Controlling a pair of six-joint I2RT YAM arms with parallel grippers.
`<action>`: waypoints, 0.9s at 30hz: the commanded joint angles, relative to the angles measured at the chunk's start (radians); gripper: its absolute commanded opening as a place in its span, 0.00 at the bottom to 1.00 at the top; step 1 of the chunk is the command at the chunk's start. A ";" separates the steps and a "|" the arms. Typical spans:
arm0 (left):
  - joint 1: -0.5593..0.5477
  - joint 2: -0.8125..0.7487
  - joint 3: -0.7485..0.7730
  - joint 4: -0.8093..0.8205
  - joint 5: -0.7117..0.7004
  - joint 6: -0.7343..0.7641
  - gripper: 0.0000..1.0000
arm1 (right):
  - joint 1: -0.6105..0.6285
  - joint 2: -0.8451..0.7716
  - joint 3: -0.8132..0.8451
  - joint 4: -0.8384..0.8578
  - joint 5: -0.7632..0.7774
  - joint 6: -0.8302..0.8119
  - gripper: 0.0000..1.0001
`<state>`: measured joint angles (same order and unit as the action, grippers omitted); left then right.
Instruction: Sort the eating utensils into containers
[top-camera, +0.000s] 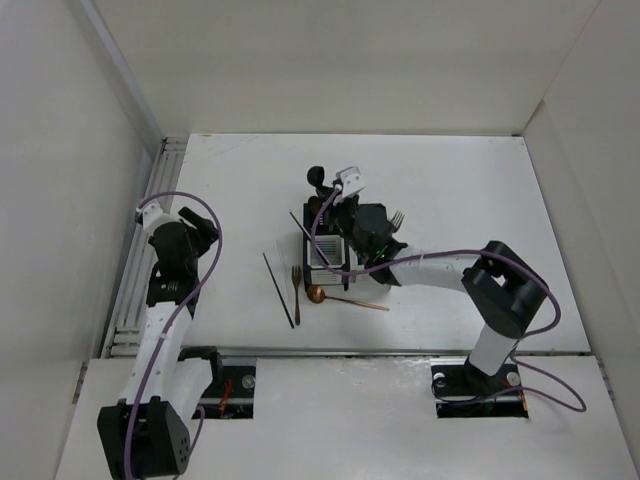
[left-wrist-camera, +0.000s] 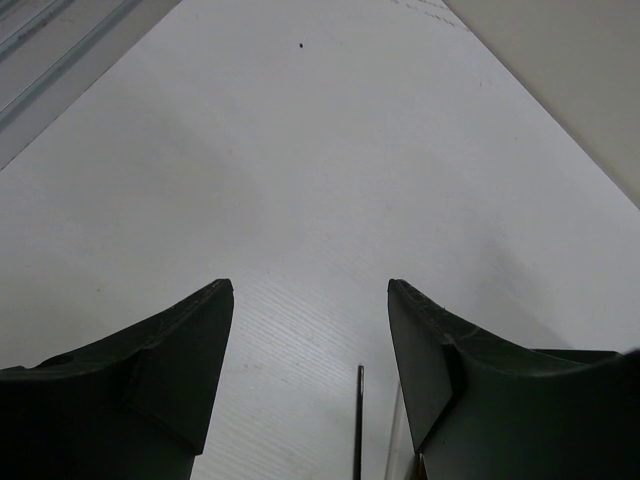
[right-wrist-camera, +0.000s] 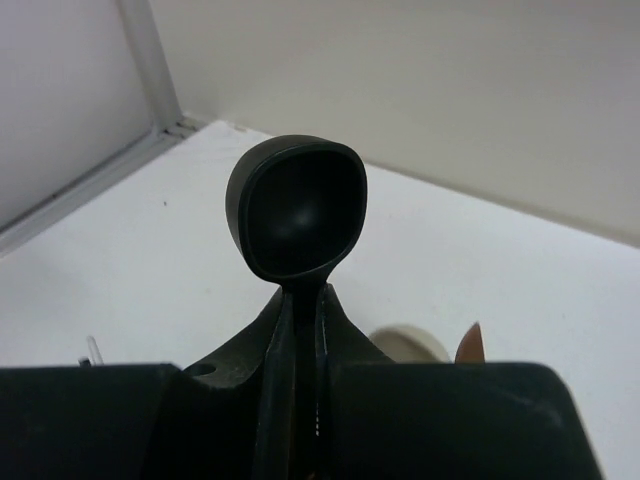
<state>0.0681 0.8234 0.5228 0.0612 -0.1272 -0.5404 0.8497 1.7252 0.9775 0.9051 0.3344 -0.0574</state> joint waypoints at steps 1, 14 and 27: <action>0.010 -0.001 0.020 0.052 0.017 0.000 0.60 | -0.001 -0.003 -0.016 0.069 -0.015 0.033 0.00; 0.010 0.029 0.029 0.016 0.015 -0.033 0.60 | -0.001 0.004 -0.082 0.015 -0.067 0.062 0.34; -0.020 0.111 0.071 -0.043 0.162 -0.009 0.53 | 0.037 -0.216 -0.071 -0.114 -0.005 -0.008 0.65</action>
<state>0.0658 0.9291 0.5407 0.0250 -0.0158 -0.5758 0.8528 1.5913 0.8619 0.8131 0.2890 -0.0097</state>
